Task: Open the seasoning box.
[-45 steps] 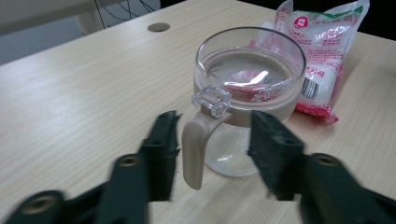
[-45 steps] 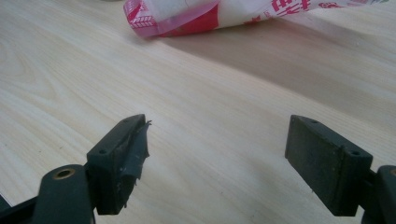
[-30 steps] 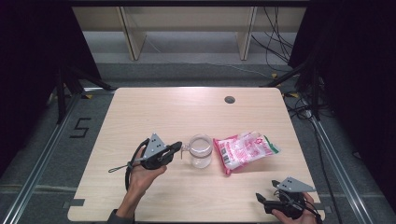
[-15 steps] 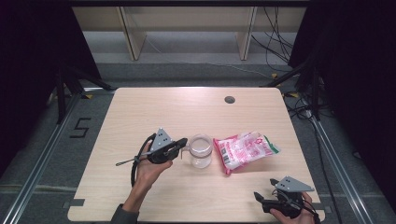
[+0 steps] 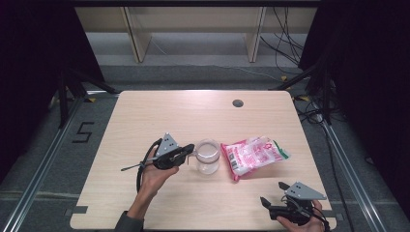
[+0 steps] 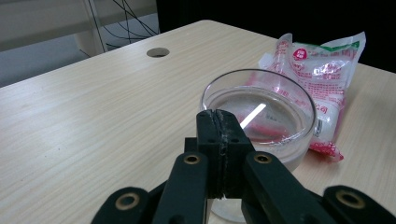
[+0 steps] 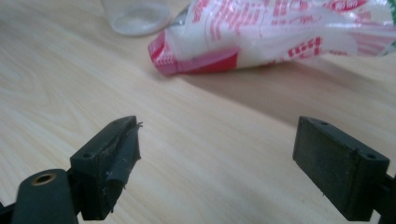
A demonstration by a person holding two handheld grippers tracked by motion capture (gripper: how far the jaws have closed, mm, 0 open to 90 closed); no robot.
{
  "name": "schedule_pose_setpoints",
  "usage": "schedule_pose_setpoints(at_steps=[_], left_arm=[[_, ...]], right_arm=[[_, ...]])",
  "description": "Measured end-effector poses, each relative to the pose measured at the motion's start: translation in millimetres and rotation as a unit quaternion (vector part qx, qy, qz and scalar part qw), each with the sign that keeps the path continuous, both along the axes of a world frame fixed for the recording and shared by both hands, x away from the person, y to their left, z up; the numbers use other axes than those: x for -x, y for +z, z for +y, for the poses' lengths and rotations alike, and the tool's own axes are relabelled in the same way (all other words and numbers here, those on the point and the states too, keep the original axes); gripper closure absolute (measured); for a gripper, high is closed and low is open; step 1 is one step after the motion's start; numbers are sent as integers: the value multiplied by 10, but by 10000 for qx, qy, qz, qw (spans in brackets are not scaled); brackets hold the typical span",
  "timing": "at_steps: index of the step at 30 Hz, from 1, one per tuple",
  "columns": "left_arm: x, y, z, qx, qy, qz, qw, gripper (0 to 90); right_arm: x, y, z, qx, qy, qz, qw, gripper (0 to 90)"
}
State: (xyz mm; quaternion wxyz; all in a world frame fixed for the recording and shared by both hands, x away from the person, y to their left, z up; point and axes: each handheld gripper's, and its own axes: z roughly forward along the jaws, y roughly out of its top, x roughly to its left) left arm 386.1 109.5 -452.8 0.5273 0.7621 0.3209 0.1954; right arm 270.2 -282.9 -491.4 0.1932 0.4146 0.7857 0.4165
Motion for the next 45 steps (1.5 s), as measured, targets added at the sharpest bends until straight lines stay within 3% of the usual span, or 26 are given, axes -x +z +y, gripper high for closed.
schedule_pose_setpoints(at_steps=[2, 4, 5, 6, 8, 11, 14, 15, 16, 21, 23, 26, 28, 30, 33, 34, 36, 37, 40, 41, 45], left_arm=[[-7, -5, 8, 9, -4, -25, 10000, 886], [-1, -7, 11, 40, 20, -3, 10000, 886], [-4, -9, 16, 56, 19, -17, 10000, 885], [-4, -9, 20, 53, 51, -31, 10000, 884], [-9, -12, 43, 61, 50, -32, 10000, 884], [3, -16, 43, 117, 72, 9, 9999, 884], [2, -16, 47, 99, 59, -22, 9999, 883], [3, -17, 50, 98, 49, -26, 9999, 880], [3, -17, 53, 98, 49, -26, 9999, 880], [10, -21, 52, 93, 70, -49, 9999, 881], [9, -27, 57, 80, 91, -98, 9999, 881], [15, -26, 73, 92, 135, -89, 9998, 872], [26, -25, 71, 73, 166, -94, 9998, 874], [18, -34, 80, -98, 172, -104, 9997, 872], [6, -74, 96, -3, 198, -24, 9998, 872], [12, -69, 100, 52, 218, -36, 9997, 870], [29, -26, 105, 73, 197, -120, 9997, 870], [49, 5, 100, 139, 199, -146, 9996, 870], [78, 50, 86, 70, 117, -235, 9996, 870], [78, 50, 80, 82, 114, -219, 9997, 870], [53, 0, 73, 83, 73, -114, 9999, 868]], right_arm=[[-3, 5, 14, -54, 8, -67, 10000, 155], [-13, 9, 45, 62, 66, -115, 9999, 161], [13, 15, 80, -4, 13, 21, 10000, 172], [-19, 11, 95, 91, 196, -76, 9997, 196], [-31, 17, 135, 160, 292, -79, 9994, 253], [-76, 41, 190, 265, 529, -306, 9978, 354], [-111, 82, 264, 117, 639, -319, 9974, 446], [-133, 102, 282, 130, 613, -483, 9969, 459], [-158, 120, 310, 55, 681, -399, 9969, 481], [-303, 200, 466, 135, 831, -694, 9940, 593], [-337, 207, 551, 105, 840, -619, 9945, 632], [-417, 204, 633, 188, 965, -704, 9927, 662], [-435, 201, 687, 124, 931, -602, 9938, 681], [-475, 199, 714, 166, 952, -637, 9933, 688], [-521, 199, 747, 157, 983, -637, 9930, 702], [-543, 201, 749, 187, 1027, -698, 9921, 702], [-549, 210, 765, 145, 1022, -591, 9929, 701], [-558, 209, 764, 167, 1018, -687, 9923, 702], [-562, 204, 779, 147, 1038, -554, 9929, 702], [-570, 200, 783, 171, 1032, -656, 9923, 706], [-565, 206, 801, 147, 1048, -573, 9927, 709]])
